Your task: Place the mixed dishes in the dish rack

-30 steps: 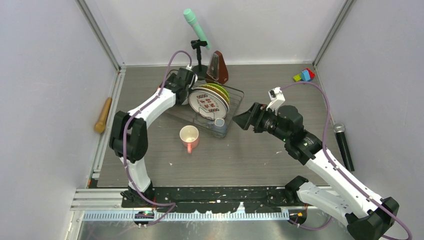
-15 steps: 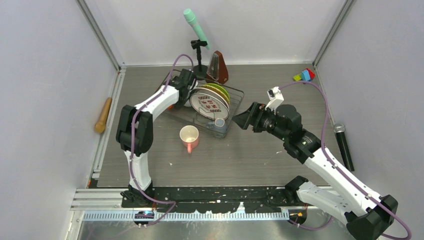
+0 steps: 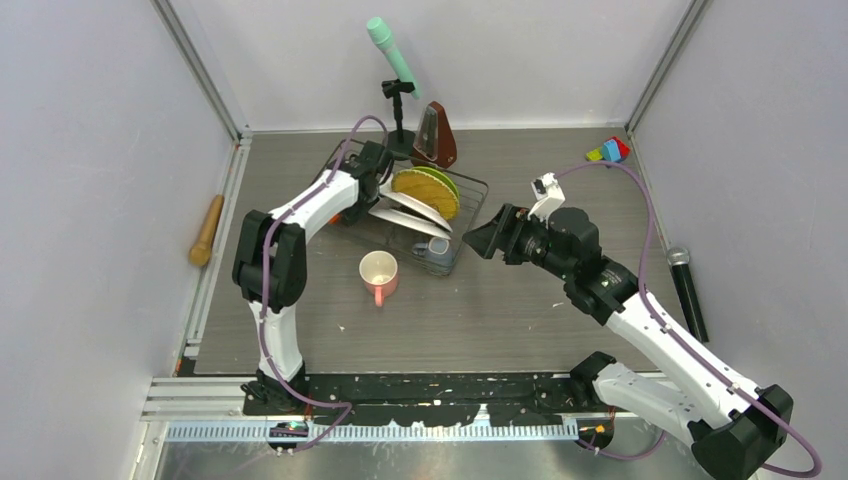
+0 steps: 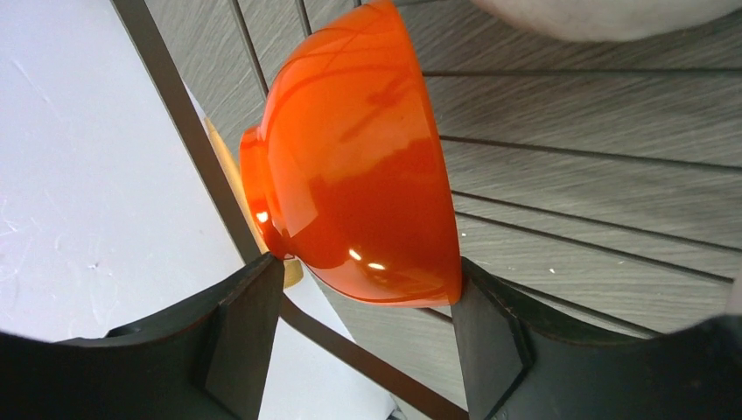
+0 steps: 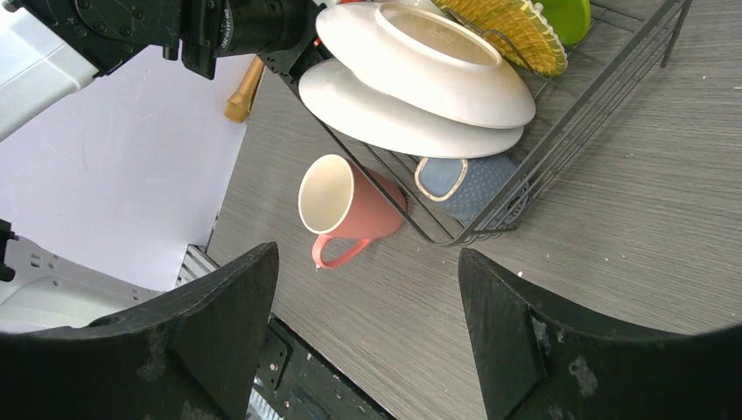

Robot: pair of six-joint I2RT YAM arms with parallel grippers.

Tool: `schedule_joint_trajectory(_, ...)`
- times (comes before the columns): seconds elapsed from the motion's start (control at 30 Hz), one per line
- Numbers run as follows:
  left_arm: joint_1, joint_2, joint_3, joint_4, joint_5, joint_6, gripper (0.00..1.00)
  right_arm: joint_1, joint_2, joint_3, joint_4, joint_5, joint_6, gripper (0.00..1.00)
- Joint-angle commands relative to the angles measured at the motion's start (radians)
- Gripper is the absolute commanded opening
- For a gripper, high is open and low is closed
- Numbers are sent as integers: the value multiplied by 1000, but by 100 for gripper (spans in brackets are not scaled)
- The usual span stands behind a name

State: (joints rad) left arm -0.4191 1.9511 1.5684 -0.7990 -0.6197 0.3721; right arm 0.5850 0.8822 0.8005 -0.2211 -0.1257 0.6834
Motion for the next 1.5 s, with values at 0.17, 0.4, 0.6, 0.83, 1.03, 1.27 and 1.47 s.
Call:
schedule_joint_trajectory(0.17,-29,-31,18,-64,18,-14,92,-5,40,69,16,-11,2,82)
schedule_joint_trajectory(0.4,-30,-60,48,-98,6,-21,96,-4,137,132,-43,-74,-16,85)
schedule_joint_trajectory(0.6,-32,-100,72,-127,81,-60,99,39,268,194,-43,-126,-42,81)
schedule_joint_trajectory(0.83,-32,-150,88,-157,114,-80,99,148,430,341,-114,-93,-141,72)
schedule_joint_trajectory(1.03,-32,-118,110,-152,120,-88,99,215,533,399,-78,-87,-133,70)
schedule_joint_trajectory(1.27,-32,-41,200,-129,131,-110,98,222,627,466,-85,-16,-175,70)
schedule_joint_trajectory(1.47,-32,1,278,-122,148,-142,97,221,710,518,-39,207,-151,73)
